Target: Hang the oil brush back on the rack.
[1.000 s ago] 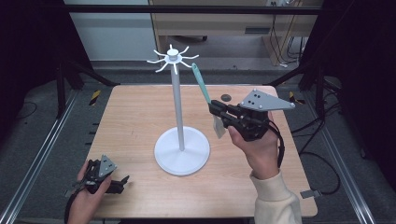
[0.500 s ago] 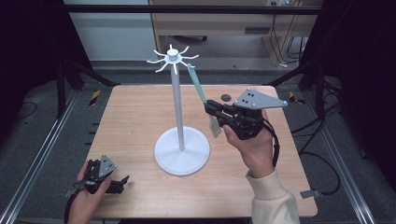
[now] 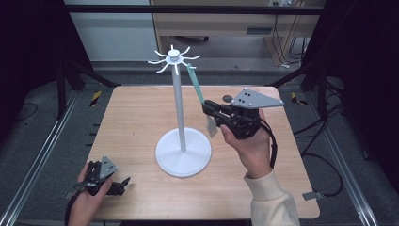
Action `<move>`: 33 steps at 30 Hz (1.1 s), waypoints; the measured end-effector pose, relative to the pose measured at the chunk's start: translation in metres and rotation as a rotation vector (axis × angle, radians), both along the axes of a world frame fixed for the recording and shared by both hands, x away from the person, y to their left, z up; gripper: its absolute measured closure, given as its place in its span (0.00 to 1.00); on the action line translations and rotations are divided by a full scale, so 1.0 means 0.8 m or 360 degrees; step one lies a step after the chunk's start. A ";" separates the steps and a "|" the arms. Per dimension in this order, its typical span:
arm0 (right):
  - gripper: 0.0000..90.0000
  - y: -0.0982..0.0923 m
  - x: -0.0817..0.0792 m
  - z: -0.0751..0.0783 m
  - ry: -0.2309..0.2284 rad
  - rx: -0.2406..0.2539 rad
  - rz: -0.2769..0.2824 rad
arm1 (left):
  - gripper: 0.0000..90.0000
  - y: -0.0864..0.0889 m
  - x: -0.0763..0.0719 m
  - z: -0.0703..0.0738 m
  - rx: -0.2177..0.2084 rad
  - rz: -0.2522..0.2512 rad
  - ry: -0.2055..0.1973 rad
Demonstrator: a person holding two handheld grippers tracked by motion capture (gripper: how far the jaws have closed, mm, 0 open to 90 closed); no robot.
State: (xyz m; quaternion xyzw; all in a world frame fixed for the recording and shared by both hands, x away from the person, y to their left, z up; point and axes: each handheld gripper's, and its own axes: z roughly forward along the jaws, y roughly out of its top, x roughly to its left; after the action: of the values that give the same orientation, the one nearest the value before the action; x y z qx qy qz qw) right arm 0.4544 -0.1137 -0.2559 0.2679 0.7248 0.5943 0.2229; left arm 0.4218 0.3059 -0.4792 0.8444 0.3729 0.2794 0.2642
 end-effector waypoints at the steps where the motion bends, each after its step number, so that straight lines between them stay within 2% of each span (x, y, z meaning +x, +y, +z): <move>1: 0.92 0.000 0.000 0.000 0.0005 0.0002 -0.0002 | 0.03 0.000 0.000 0.000 0.0000 -0.0001 0.0000; 21: 0.92 0.005 0.006 -0.004 0.0012 -0.0006 -0.0005 | 0.03 0.000 0.000 0.000 0.0002 0.0004 0.0004; 33: 0.91 0.006 0.011 -0.006 0.0014 -0.0010 0.0001 | 0.03 0.002 0.000 -0.001 -0.0020 0.0018 -0.0002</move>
State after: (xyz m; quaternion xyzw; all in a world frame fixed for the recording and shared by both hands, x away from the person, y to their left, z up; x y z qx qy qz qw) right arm 0.4628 -0.1086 -0.2605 0.2695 0.7277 0.5909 0.2205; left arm 0.4215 0.3072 -0.4797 0.8405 0.3792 0.2790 0.2682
